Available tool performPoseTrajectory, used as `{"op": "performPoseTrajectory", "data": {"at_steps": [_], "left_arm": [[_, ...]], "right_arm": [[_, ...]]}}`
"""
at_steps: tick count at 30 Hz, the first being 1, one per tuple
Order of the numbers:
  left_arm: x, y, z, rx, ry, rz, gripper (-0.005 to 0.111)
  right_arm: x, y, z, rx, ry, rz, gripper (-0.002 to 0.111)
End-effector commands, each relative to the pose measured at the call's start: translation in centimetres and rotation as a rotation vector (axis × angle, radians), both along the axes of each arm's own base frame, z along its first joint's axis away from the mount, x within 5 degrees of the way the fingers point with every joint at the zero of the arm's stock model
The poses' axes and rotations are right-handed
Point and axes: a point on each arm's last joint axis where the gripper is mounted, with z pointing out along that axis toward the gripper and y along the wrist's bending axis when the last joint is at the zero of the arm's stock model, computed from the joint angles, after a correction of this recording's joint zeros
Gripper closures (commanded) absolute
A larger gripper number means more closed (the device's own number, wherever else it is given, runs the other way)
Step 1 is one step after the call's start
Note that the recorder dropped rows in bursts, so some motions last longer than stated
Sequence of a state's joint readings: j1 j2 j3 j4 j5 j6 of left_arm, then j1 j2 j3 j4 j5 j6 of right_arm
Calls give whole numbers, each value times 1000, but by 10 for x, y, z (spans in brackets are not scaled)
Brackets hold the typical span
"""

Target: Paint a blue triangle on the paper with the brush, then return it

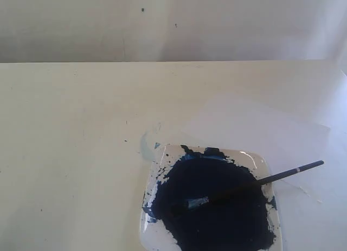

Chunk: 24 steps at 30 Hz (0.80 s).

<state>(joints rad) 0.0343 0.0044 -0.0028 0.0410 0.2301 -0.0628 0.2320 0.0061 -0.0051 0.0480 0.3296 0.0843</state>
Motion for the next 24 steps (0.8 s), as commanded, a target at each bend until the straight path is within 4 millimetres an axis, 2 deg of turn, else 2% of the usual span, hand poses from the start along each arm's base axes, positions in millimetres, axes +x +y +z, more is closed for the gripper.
{"op": "performPoseTrajectory", "data": {"at_steps": [1, 6, 9, 20, 24], "left_arm": [[0, 0, 0, -2, -6, -8, 107], [0, 0, 0, -2, -6, -8, 107], [0, 0, 0, -2, -6, -8, 107], [0, 0, 0, -2, -6, -8, 107], [0, 0, 0, -2, -6, -8, 107]], "right_arm": [[0, 0, -1, 3, -10, -5, 108], [0, 0, -1, -5, -9, -5, 108], [0, -2, -3, -109, -4, 7, 108], [0, -2, -3, -132, -11, 6, 108], [1, -3, 1, -156, -70, 1, 108]]}}
